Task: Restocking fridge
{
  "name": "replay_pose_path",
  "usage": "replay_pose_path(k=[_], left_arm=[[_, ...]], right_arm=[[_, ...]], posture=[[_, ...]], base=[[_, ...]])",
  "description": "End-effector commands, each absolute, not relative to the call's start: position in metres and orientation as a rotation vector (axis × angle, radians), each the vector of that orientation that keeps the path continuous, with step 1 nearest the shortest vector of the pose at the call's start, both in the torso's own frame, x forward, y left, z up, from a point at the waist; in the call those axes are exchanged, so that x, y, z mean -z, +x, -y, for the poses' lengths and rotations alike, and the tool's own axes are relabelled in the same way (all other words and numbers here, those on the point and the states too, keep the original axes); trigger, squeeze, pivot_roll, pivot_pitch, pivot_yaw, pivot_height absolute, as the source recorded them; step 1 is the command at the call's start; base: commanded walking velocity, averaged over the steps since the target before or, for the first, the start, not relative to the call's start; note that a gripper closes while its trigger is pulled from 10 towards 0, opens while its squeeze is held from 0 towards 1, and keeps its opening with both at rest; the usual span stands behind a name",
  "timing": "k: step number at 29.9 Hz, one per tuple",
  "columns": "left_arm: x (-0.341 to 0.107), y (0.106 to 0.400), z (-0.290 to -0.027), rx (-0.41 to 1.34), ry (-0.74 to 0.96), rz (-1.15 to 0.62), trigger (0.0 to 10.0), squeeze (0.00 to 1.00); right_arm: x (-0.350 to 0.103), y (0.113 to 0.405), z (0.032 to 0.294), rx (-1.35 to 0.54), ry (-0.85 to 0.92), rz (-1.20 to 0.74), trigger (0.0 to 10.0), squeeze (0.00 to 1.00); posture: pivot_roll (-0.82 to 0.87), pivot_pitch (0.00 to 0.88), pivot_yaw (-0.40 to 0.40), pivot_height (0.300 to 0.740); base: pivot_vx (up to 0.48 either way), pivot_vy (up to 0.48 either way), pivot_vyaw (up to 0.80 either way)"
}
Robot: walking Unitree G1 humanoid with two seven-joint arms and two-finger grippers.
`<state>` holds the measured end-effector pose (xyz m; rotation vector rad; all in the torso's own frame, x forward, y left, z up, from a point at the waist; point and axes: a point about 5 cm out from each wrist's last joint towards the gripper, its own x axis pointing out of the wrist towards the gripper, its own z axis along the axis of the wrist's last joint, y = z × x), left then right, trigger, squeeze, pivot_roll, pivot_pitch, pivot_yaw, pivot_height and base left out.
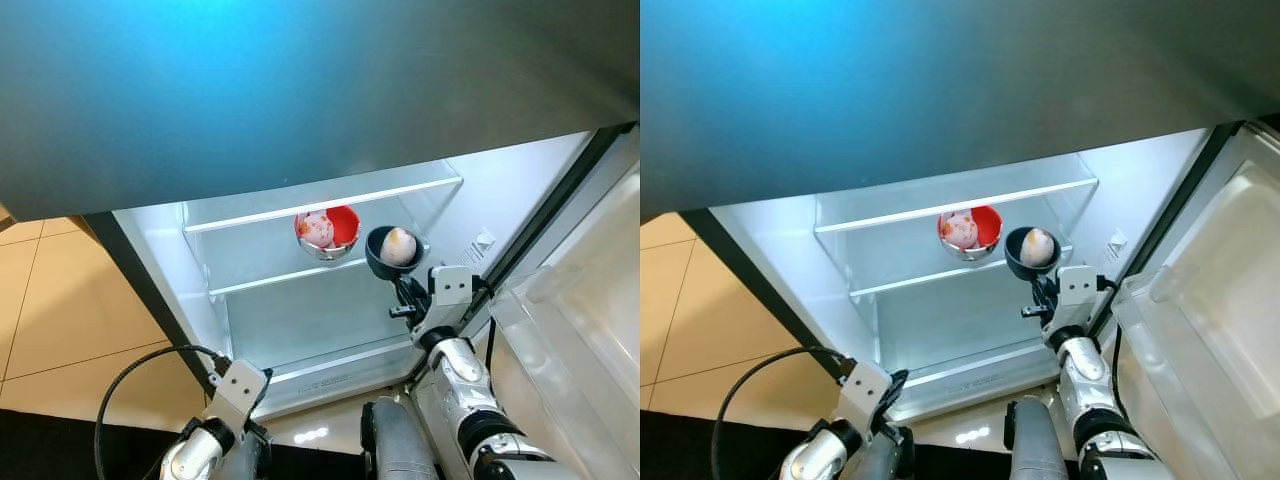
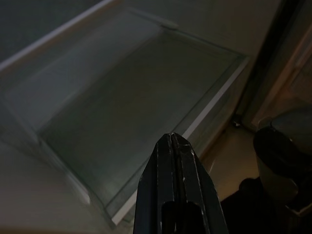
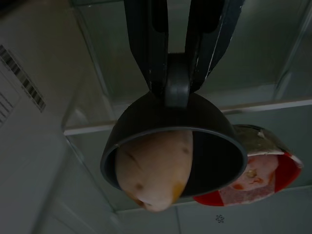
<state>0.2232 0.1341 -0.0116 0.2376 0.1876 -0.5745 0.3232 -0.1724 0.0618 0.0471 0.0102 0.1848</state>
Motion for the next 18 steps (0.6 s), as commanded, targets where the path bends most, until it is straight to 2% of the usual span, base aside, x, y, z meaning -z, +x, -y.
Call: replay_pose_path(k=[1, 14, 18], left_arm=[[0.011, 0.222, -0.131, 0.583, 0.239, -0.18, 10.0, 0.0], [0.001, 0.232, -0.13, 0.569, 0.229, -0.134, 10.0, 0.0], [0.001, 0.231, -0.129, 0.566, 0.231, -0.134, 10.0, 0.0]], right_arm=[[-0.074, 0.328, 0.176, -0.169, 0.044, 0.056, 10.0, 0.0], [-0.081, 0.337, 0.171, -0.172, 0.032, 0.049, 10.0, 0.0], [-0.081, 0.337, 0.17, -0.176, 0.041, 0.048, 10.0, 0.0]], posture=[[-0.11, 0.162, -0.012, 0.622], [-0.1, 0.183, -0.013, 0.622], [-0.1, 0.185, -0.014, 0.602]], base=[[0.0, 0.0, 0.0], [0.0, 0.0, 0.0], [0.0, 0.0, 0.0]])
